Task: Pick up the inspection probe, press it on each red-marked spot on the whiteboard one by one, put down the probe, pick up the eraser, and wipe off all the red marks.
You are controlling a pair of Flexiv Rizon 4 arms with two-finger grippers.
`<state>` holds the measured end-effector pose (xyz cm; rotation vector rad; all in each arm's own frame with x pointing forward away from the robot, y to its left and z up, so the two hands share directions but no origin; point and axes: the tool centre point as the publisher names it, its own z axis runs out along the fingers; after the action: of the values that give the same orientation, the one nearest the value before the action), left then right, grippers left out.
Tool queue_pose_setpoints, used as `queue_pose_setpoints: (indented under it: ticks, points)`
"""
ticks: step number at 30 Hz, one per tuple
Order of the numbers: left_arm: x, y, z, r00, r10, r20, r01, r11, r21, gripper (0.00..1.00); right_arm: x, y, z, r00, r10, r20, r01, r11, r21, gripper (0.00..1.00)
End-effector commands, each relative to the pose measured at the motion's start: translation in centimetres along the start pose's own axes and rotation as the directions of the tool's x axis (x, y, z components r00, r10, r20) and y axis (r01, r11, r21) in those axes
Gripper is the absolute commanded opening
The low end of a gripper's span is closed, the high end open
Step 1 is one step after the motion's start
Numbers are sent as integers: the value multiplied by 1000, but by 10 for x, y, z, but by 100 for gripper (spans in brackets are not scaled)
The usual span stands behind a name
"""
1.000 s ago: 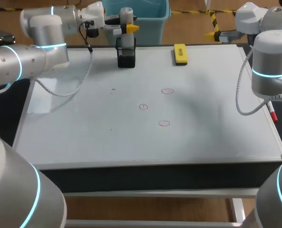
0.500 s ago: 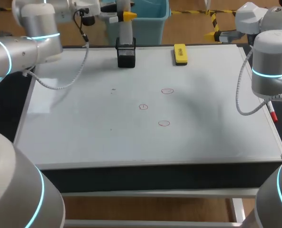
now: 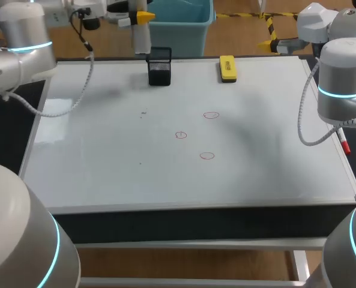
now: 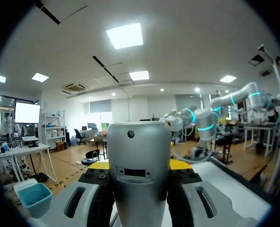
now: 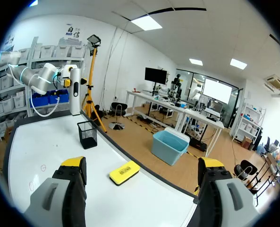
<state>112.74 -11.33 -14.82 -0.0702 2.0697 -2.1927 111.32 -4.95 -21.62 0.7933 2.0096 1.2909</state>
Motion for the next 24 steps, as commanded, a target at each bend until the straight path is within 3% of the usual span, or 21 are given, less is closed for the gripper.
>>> queue_pose_setpoints:
  ticks: [1, 16, 24]
  points:
    - [21, -4, -25, 995, 16, 99, -14, 1000, -26, 0, 0, 0, 0, 1000, 0, -1, 0, 1000, 2, 100]
    - [51, 25, -86, 986, 35, 162, -33, 999, -14, 0, 0, 0, 0, 1000, 0, -1, 0, 1000, 2, 100]
    - [61, 42, -100, 982, 25, 187, -25, 1000, -2, 0, 0, 0, 0, 1000, 0, -1, 0, 1000, 2, 100]
